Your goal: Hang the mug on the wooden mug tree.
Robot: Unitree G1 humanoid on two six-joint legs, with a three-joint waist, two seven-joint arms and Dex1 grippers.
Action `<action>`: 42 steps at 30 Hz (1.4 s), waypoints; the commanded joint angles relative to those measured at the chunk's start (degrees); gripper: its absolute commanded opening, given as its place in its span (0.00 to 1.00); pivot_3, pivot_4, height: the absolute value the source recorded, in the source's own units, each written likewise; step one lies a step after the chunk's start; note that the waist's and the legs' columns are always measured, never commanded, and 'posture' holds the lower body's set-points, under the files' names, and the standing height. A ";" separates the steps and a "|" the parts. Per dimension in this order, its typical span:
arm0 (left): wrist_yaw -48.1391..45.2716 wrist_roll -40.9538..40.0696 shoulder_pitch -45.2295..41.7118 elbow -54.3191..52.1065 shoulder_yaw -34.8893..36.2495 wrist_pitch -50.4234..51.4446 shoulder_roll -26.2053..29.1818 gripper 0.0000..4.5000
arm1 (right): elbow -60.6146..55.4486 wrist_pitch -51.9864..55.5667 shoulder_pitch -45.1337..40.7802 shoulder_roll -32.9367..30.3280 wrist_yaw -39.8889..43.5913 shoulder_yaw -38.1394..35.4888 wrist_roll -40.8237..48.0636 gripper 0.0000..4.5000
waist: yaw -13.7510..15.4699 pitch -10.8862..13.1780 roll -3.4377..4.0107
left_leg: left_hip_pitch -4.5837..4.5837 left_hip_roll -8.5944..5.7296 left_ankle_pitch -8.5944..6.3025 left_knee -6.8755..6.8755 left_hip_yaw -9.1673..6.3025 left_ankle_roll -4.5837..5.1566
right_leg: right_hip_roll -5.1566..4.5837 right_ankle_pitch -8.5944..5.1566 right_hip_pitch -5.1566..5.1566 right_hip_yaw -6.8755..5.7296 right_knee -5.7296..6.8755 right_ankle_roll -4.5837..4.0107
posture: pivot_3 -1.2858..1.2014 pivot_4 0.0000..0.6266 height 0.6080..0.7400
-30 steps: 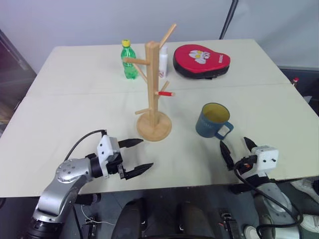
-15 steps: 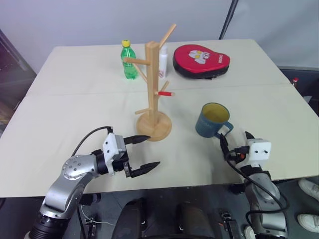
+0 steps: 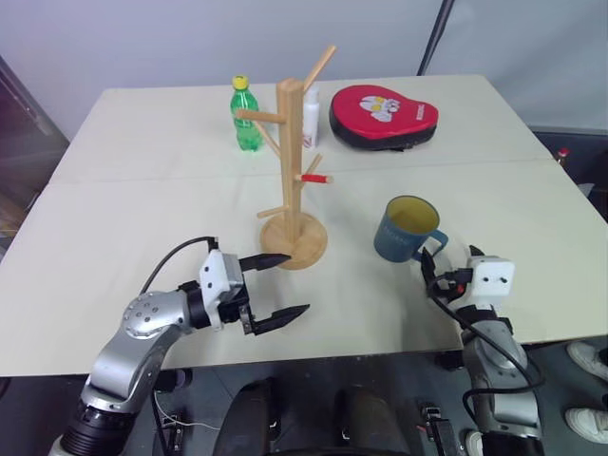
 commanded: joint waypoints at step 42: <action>1.01 -8.29 -3.62 3.31 15.67 1.47 5.53 1.00 | -17.21 14.19 -34.34 -27.09 34.15 14.49 0.08 0.01 | 0.00 0.13 -0.26 | -0.01 0.03 0.00 0.21 -0.06 0.02 | -0.01 0.05 -0.07 -0.13 0.39 0.17 | 0.52 0.24 1.00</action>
